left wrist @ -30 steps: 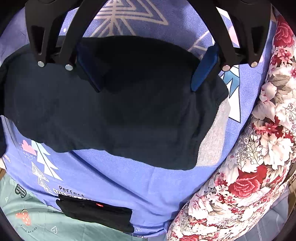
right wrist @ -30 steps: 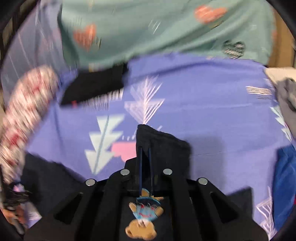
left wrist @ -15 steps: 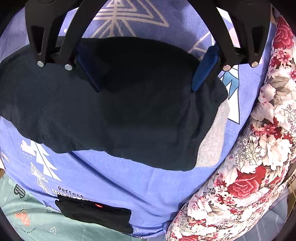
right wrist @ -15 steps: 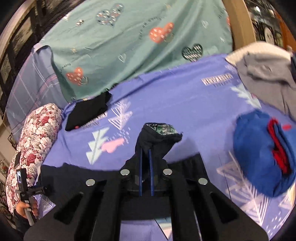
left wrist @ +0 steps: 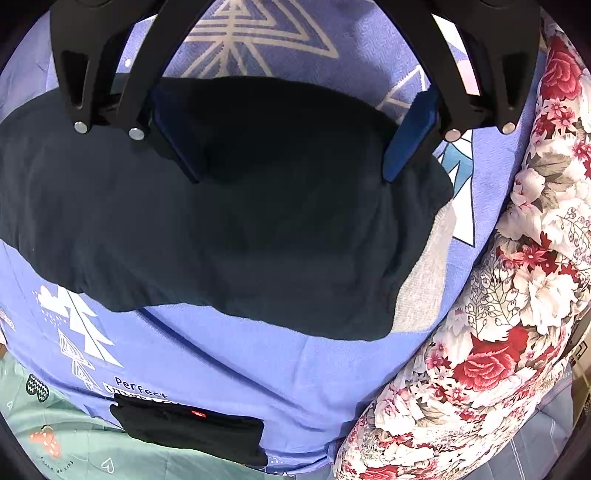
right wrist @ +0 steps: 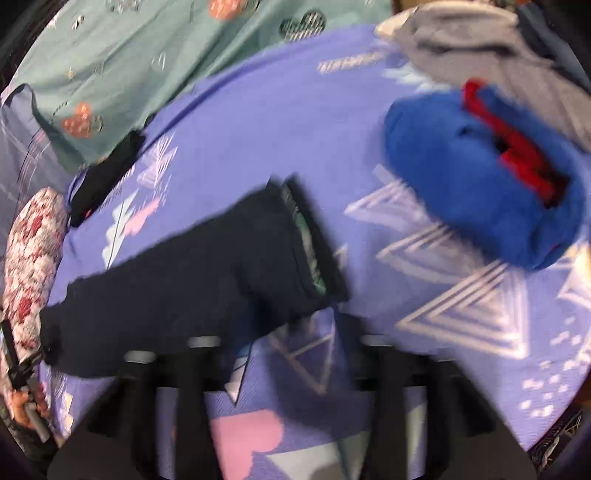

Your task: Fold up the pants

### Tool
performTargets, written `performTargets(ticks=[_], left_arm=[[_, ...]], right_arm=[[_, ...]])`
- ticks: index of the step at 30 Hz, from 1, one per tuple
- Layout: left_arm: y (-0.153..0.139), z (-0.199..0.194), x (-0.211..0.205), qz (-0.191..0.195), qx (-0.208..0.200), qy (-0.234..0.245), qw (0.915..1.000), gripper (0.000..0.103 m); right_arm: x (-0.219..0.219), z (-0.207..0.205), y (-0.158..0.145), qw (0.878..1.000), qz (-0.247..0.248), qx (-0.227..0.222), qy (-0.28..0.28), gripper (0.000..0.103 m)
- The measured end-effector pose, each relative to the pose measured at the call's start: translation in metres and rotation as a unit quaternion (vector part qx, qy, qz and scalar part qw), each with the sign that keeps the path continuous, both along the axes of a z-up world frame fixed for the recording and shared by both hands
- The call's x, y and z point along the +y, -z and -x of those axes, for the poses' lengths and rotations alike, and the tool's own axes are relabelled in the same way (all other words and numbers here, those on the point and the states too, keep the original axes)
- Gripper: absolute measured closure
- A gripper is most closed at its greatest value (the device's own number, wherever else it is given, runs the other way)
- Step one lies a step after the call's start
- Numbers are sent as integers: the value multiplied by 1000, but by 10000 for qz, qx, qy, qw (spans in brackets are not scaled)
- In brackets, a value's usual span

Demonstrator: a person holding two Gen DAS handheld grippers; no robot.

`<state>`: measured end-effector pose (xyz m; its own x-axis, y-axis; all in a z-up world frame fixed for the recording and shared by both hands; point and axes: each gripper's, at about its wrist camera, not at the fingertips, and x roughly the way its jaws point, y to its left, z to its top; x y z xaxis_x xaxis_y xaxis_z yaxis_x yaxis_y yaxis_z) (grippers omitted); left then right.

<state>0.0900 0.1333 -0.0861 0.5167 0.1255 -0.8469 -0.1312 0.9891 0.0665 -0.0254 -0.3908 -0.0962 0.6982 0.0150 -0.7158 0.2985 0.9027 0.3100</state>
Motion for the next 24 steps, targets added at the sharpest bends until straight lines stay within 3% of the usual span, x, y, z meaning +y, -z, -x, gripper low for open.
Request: performTargets(ticks=[4,10,14,16,17,19,22,24], left_arm=[[-5,3,2,104,-60,-67,9999,6],[-10,6,-4,104,-100,-33,9999,6],[-12,5,-8,57,-76,-10,10000,6],[-12,5,-8,64,-74,-25,9999,6],[-13,5,-9,70,-82,-30,9999,6],[-14,4,-10,64,-88,-21,9999,6],[-15,3,-14,7,-105,23,9999,6],[-16,2,-17,-15,-132,63,9999,6]], right_arm=[[-9,-9,-15,9995,114,-271,88,43],[3,-58,-4,9983,404,-123,-406,49],[3,-85,9,9974,325,163,-617,64],[3,-93,10,9962,328,252,-761,80],[4,-94,10,9956,409,298,-786,96],[6,-91,5,9947,574,222,-823,98],[11,-73,-21,9931,938,-399,-572,99],[15,-68,-26,9886,1334,-520,-469,99]])
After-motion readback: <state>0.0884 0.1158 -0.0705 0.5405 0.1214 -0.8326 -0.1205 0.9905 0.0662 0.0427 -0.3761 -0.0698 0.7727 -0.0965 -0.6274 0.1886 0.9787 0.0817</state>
